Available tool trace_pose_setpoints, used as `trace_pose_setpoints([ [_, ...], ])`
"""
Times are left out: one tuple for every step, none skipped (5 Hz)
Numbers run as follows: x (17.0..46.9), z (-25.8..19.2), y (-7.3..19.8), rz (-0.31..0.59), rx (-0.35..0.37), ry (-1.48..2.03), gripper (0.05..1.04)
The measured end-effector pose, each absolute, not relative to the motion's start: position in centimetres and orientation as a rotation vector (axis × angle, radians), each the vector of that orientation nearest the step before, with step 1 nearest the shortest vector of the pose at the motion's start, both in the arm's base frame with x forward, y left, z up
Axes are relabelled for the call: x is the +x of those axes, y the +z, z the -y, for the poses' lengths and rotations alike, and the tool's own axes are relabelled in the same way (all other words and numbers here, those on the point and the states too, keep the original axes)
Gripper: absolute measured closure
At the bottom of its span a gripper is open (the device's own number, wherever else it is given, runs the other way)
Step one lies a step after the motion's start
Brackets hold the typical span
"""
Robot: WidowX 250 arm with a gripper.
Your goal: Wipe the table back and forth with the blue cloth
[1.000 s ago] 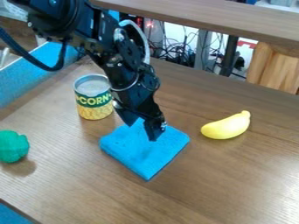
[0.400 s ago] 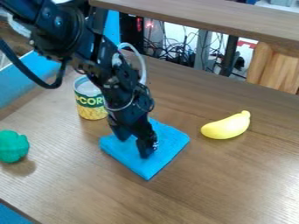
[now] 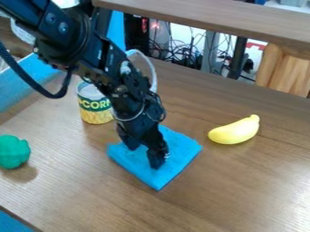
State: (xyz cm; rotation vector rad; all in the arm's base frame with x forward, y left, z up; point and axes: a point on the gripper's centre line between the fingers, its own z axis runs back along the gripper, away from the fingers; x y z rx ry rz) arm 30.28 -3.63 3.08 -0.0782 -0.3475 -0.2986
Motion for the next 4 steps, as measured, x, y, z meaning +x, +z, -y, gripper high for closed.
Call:
trace_pose_setpoints([
  [29.5,6.4,3.1,0.338,-0.104,-0.366,0.073],
  [28.7,9.4,3.2,0.332,-0.129,-0.424,0.073],
  [27.7,12.5,3.3,0.324,-0.154,-0.487,0.073],
  [27.4,14.7,3.2,0.319,-0.166,-0.523,0.073],
])
